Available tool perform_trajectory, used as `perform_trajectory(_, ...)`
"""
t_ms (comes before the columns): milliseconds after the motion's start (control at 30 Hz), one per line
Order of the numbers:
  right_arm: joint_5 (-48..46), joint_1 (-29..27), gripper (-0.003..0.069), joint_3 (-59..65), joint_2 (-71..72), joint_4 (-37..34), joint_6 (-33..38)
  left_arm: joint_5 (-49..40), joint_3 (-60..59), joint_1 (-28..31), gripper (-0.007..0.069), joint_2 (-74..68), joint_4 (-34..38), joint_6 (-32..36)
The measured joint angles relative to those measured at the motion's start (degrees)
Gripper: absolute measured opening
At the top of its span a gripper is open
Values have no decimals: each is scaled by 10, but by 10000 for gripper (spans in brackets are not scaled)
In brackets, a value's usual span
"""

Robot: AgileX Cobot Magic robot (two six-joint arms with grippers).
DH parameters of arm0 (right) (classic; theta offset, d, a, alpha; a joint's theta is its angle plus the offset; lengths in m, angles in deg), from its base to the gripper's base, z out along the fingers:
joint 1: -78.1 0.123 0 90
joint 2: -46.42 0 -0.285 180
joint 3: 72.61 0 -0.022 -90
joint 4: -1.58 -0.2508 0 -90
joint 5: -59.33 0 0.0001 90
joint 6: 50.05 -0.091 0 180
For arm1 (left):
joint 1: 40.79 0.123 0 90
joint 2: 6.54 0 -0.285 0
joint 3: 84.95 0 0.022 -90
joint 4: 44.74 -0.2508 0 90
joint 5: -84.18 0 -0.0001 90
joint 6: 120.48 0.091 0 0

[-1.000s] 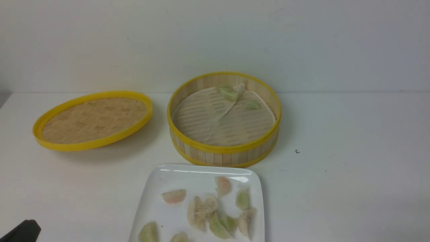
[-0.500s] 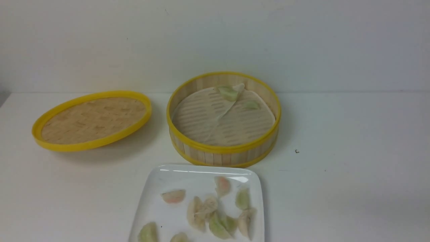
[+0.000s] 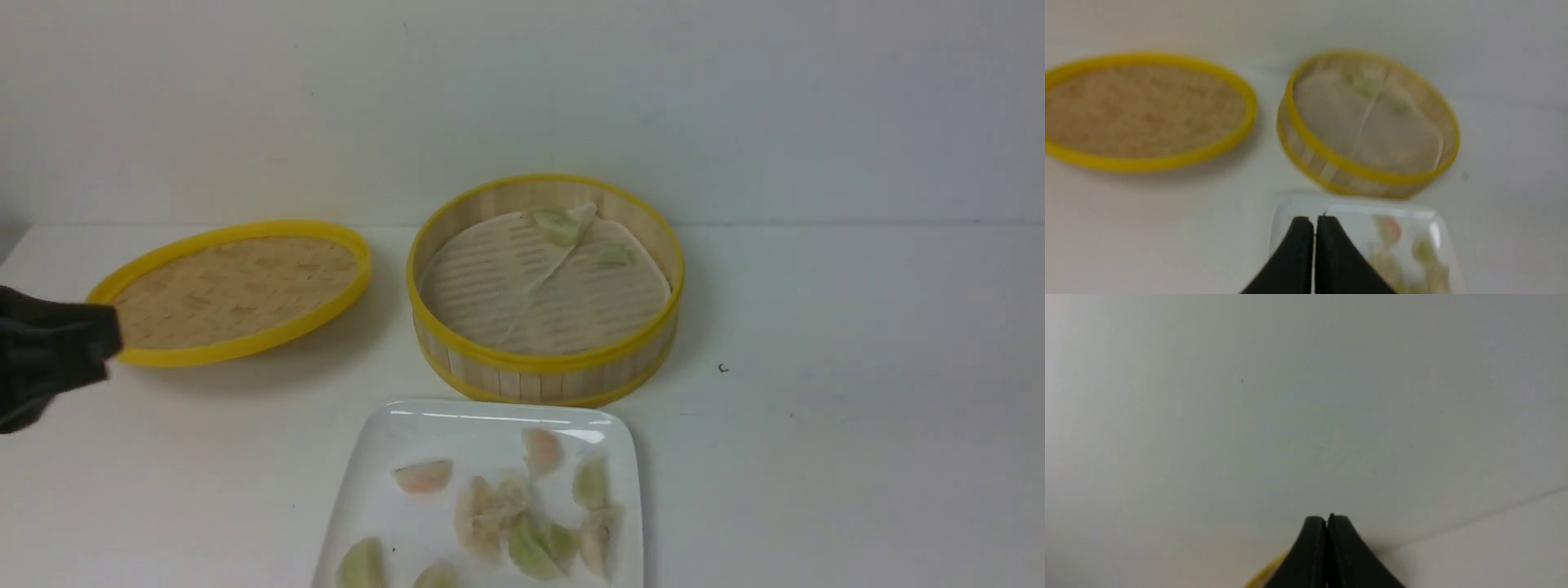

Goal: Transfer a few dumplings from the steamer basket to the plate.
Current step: Use the right arm to grab a dumpling from inside the steamer

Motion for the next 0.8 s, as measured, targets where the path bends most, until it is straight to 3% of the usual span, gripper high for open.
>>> perform_trajectory(67,-188,66,-15,-138,-131,-5,64,-11,-11,0,-6,-29,12,37)
perform_trajectory(233,-397,162,-15,-336,-390,-9,187,-3,-57,0,-6,-3,25,75)
perform_trajectory(433,-431,181,-15,-533,-627,-53,311,-5,-95,0,-6,40,23,91)
perform_trajectory(467,-453,176,-15,-620,-715,-104,362,-12,-113,0,-6,70,18,91)
perform_trajectory(567,-469,167,-15,-731,-821,-166,413,-21,-137,0,-6,122,15,86)
perform_trajectory(800,-474,164,-15,-932,-996,-189,441,-21,-202,0,-6,270,16,67)
